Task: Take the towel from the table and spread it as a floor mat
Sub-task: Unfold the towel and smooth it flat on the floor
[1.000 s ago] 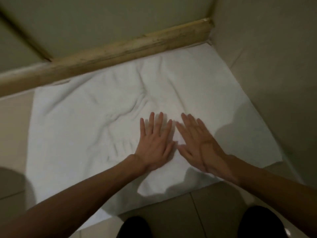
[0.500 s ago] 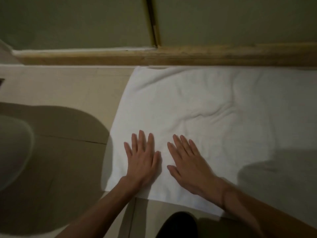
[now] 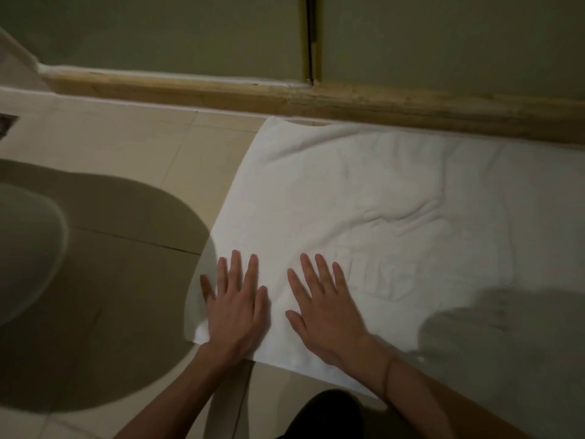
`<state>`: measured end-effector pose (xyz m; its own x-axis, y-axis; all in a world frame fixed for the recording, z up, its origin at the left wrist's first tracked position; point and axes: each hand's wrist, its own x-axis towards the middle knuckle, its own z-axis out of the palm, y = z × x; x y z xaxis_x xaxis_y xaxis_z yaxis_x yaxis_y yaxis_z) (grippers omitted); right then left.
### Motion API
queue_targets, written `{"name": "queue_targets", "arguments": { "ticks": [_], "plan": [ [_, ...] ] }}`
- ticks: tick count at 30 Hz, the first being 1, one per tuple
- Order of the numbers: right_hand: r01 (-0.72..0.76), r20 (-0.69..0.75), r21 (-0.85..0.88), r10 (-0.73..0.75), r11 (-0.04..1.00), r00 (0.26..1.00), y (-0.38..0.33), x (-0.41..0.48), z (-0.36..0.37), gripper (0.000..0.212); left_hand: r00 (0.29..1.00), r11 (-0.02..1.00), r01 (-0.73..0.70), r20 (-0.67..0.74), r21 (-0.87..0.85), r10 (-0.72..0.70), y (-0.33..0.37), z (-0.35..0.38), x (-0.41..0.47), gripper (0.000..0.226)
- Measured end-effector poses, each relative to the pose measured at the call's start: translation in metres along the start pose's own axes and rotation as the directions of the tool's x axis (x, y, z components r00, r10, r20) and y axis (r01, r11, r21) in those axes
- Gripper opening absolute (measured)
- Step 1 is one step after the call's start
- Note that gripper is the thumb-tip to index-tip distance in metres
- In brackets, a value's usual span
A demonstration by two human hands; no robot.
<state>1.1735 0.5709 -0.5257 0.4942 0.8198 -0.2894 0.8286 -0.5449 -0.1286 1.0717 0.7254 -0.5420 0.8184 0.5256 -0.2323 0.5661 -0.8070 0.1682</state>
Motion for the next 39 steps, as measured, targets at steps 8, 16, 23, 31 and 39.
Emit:
{"name": "queue_targets", "arguments": {
  "ticks": [8,16,23,31,39],
  "plan": [
    [-0.013,-0.141,0.091,0.026,0.996,0.990,0.024,-0.002,-0.015,0.058,0.995,0.993,-0.095,-0.019,-0.075,0.094,0.036,-0.009,0.027,0.065],
    [-0.327,-0.250,0.073,0.335,0.942,0.909,0.144,0.001,-0.039,0.053,0.880,0.881,-0.473,-0.035,0.031,0.474,0.159,-0.013,0.120,0.065],
    [-0.462,-0.287,0.044,0.454,0.886,0.843,0.246,0.031,-0.044,0.055,0.787,0.775,-0.616,0.051,0.141,0.615,0.236,-0.004,0.172,0.069],
    [-0.519,-0.176,0.052,0.519,0.853,0.836,0.309,0.063,-0.046,0.062,0.716,0.715,-0.698,0.069,0.046,0.694,0.298,-0.007,0.213,0.070],
    [-0.512,-0.189,0.021,0.506,0.859,0.842,0.320,0.061,-0.032,0.067,0.610,0.608,-0.791,0.145,0.063,0.779,0.324,0.000,0.237,0.071]
  ]
}}
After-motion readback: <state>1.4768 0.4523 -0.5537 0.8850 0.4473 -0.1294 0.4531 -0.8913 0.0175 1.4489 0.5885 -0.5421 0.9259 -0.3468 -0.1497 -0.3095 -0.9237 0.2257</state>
